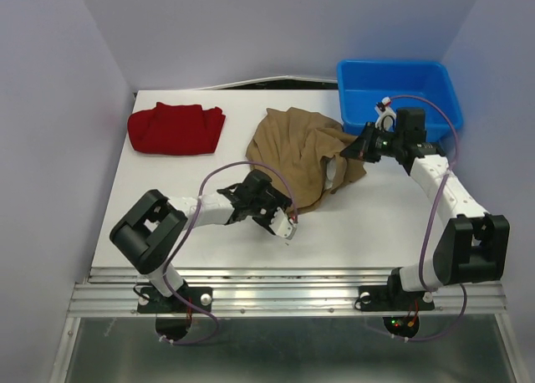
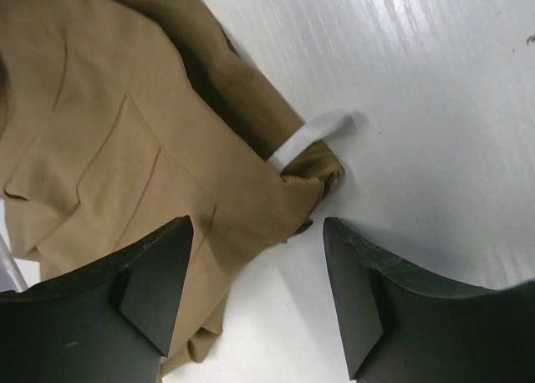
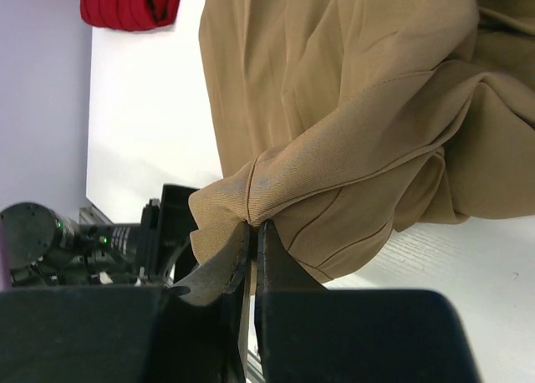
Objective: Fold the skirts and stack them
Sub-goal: Flatten the skirt out
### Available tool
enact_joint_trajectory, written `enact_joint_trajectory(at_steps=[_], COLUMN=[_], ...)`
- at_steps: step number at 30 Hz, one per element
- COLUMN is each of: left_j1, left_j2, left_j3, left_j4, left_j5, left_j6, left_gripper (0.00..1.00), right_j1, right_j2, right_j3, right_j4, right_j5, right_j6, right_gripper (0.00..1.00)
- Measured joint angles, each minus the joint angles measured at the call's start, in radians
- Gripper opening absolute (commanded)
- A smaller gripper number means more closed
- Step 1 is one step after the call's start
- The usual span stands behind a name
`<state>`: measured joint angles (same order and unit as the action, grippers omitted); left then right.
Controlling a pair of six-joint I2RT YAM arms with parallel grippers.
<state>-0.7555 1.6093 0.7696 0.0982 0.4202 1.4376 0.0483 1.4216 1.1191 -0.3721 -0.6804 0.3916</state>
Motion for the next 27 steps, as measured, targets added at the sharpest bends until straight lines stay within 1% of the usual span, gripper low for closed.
enact_joint_trajectory(at_steps=[1,3,4,5,8,9,10,11,14,17,18,19,20,21,22,23,24,27], left_j1=[-0.008,-0.028,-0.033,-0.04,-0.048,-0.047,-0.046,-0.036,0.039,0.173,0.215,0.255,0.29,0.311,0.347,0.371,0.394,0.466], left_j2=[0.005,0.016,0.019,0.027,0.039,0.031,0.023,-0.005,-0.145,-0.341,-0.396,-0.443,-0.476,-0.492,-0.497,-0.494,-0.483,-0.377], left_j3=[-0.003,-0.011,-0.013,-0.017,-0.019,-0.019,-0.018,-0.017,0.002,0.056,0.082,0.11,0.136,0.151,0.167,0.174,0.178,0.19], left_j4=[0.012,0.048,0.056,0.068,0.072,0.054,0.038,-0.008,-0.18,-0.344,-0.382,-0.417,-0.45,-0.472,-0.5,-0.517,-0.534,-0.56], left_j5=[0.002,0.005,0.006,0.006,0.005,0.009,0.01,0.029,0.107,0.193,0.217,0.245,0.278,0.303,0.334,0.355,0.373,0.419], left_j6=[0.01,0.047,0.055,0.061,0.061,0.046,0.038,0.017,-0.045,-0.105,-0.126,-0.145,-0.172,-0.191,-0.225,-0.251,-0.278,-0.375], left_gripper=[0.7,0.56,0.47,0.29,0.13,0.1,0.03,0.0,0.0,0.0,0.0,0.0,0.0,0.0,0.0,0.0,0.0,0.0], right_j1=[-0.005,-0.014,-0.018,-0.026,-0.053,-0.063,-0.074,-0.091,-0.128,-0.156,-0.159,-0.16,-0.16,-0.158,-0.158,-0.158,-0.158,-0.16], right_j2=[0.0,0.0,0.0,0.0,0.0,0.0,0.0,0.0,0.0,0.0,0.0,0.0,0.0,0.002,0.006,0.012,0.016,0.039], right_j3=[0.0,0.0,0.0,0.0,0.0,-0.001,-0.002,-0.002,-0.012,-0.051,-0.061,-0.08,-0.098,-0.109,-0.111,-0.11,-0.108,-0.084], right_j4=[0.0,0.0,0.0,0.0,0.0,0.0,0.0,-0.001,-0.008,-0.021,-0.024,-0.024,-0.024,-0.025,-0.025,-0.018,-0.014,-0.018], right_j5=[0.005,0.011,0.013,0.014,0.018,0.019,0.019,0.019,0.018,-0.008,-0.017,-0.035,-0.064,-0.092,-0.119,-0.138,-0.145,-0.159], right_j6=[0.006,0.018,0.023,0.029,0.043,0.043,0.043,0.042,0.033,0.016,0.014,0.016,0.016,0.013,0.003,-0.023,-0.04,-0.155], right_gripper=[0.01,0.01,0.01,0.01,0.01,0.01,0.01,0.01,0.01,0.01,0.03,0.1,0.19,0.41,0.51,0.65,0.71,0.85])
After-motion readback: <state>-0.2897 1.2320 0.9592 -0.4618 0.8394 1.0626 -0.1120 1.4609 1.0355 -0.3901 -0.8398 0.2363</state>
